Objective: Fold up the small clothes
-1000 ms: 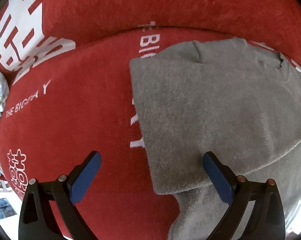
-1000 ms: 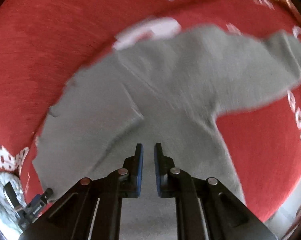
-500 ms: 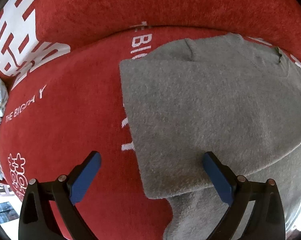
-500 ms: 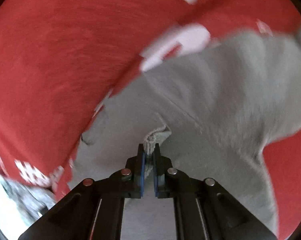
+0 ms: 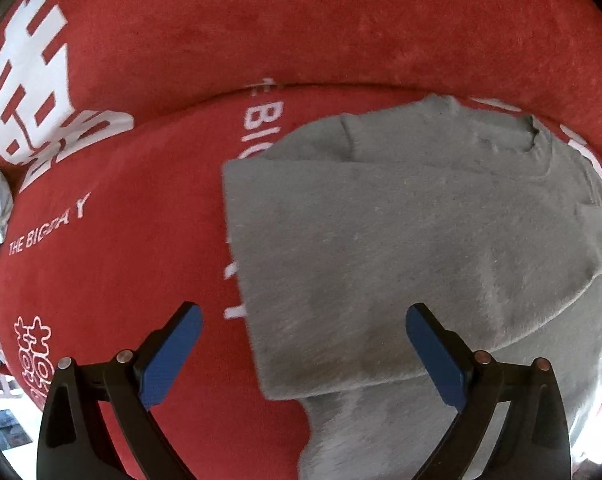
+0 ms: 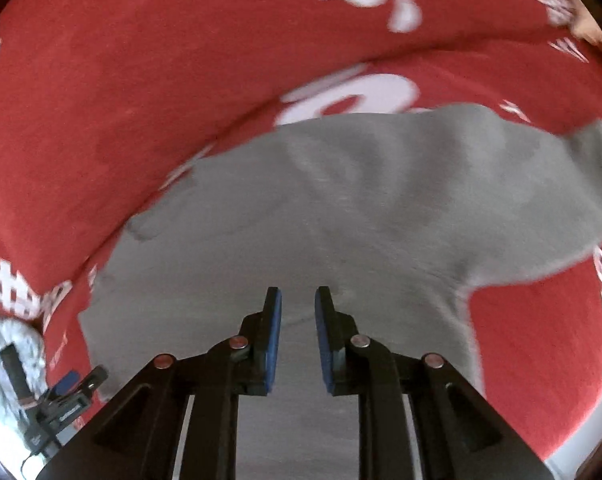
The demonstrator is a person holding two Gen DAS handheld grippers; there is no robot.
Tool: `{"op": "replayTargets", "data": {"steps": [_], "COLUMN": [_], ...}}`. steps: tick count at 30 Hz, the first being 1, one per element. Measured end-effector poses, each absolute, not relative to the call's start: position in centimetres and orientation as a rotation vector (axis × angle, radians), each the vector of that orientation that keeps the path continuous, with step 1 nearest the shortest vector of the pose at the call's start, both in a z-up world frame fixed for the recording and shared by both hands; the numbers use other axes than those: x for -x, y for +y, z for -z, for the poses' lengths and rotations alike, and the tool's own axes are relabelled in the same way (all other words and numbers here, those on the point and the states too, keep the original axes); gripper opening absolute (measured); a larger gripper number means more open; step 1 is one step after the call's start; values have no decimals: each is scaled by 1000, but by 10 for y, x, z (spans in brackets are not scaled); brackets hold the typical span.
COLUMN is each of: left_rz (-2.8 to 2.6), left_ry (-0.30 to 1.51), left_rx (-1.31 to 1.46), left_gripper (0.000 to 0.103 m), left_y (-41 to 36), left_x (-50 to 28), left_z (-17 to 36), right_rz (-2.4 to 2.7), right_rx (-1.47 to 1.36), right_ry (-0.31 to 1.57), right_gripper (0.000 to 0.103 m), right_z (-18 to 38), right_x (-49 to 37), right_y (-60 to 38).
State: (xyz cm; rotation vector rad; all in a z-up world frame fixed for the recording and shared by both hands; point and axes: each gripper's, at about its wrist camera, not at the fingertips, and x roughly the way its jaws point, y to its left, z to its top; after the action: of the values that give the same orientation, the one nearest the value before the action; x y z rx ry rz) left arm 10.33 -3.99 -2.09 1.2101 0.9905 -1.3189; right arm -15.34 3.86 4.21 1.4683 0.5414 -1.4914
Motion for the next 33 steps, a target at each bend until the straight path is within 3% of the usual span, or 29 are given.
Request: {"op": "replayTargets", "data": {"steps": [4, 6, 13, 16, 20, 23, 33], "left_rz": [1299, 1308, 1304, 1309, 1312, 1358, 1504], "left_ry": [983, 996, 1220, 1178, 1077, 1044, 999], "left_rx": [-1264, -1223, -1187, -1239, -1287, -1291, -1371], "left_gripper": [102, 102, 103, 103, 103, 103, 103], "left_y": [-37, -34, -46, -51, -46, -35, 8], "left_x": [-92, -95, -120, -117, -104, -96, -56], "left_z": [45, 45, 59, 57, 40, 23, -5], "right_rz": [1460, 1467, 1483, 1505, 1522, 1533, 1555], "right_rx": [-1470, -1519, -1584, -1622, -1693, -1740, -1838], "right_ry": [597, 602, 481, 440, 369, 328, 183], "right_gripper": [26, 24, 30, 45, 47, 55, 57], "right_z": [-20, -6, -21, -31, -37, -39, -40], "right_x": [134, 137, 168, 181, 187, 190, 191], "right_y": [21, 30, 74, 97, 125, 149, 208]}}
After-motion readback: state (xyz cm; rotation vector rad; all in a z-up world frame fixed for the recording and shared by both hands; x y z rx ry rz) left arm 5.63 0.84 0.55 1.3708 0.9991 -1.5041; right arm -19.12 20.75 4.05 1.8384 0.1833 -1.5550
